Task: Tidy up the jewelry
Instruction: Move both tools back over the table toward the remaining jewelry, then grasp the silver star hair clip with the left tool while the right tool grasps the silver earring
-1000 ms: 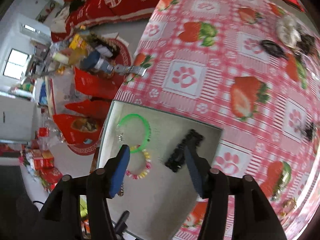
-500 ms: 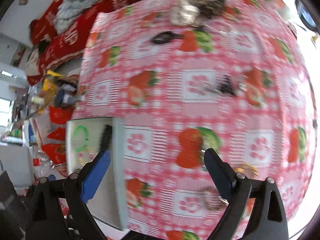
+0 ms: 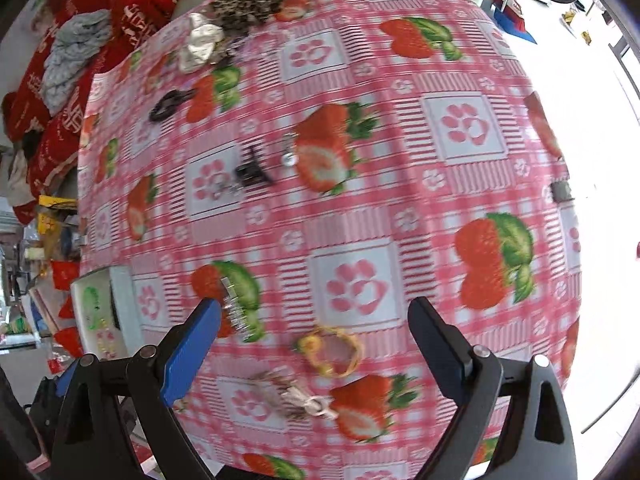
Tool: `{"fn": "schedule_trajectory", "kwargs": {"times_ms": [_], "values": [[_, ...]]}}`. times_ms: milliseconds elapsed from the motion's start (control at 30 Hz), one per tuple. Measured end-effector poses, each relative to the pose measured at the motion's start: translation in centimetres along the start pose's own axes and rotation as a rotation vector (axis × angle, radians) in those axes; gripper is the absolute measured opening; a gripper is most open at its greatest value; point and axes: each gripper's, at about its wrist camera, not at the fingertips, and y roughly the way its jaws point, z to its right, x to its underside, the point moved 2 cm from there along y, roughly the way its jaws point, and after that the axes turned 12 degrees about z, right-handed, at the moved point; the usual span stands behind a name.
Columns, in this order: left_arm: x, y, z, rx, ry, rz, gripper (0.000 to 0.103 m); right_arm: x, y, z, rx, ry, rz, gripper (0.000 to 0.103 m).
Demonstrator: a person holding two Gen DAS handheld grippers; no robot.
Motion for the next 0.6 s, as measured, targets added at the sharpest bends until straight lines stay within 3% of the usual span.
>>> {"fn": "schedule_trajectory", "kwargs": {"times_ms": [433, 500, 533, 600], "values": [[-2.2, 5.0, 3.3, 0.0, -0.11, -0.047, 0.103, -5.0, 4.4, 1.1, 0.02, -0.086, -0.008, 0.094], [-2.4, 5.6, 3.4, -0.002, -0.118, -0.052, 0.103, -5.7, 5.2, 0.9, 0.025, -0.102, -0.006, 0.088], [-2.5, 5.9, 3.6, -0.007, -0.116, -0.056, 0.096, -6.1, 5.7, 0.7, 0.03, -0.116, -0.006, 0.087], [-2.5, 6.8, 3.9, -0.014, -0.112, -0.077, 0.094, -6.6, 6.5, 0.3, 0.034, -0.137, -0.009, 0.078]]}}
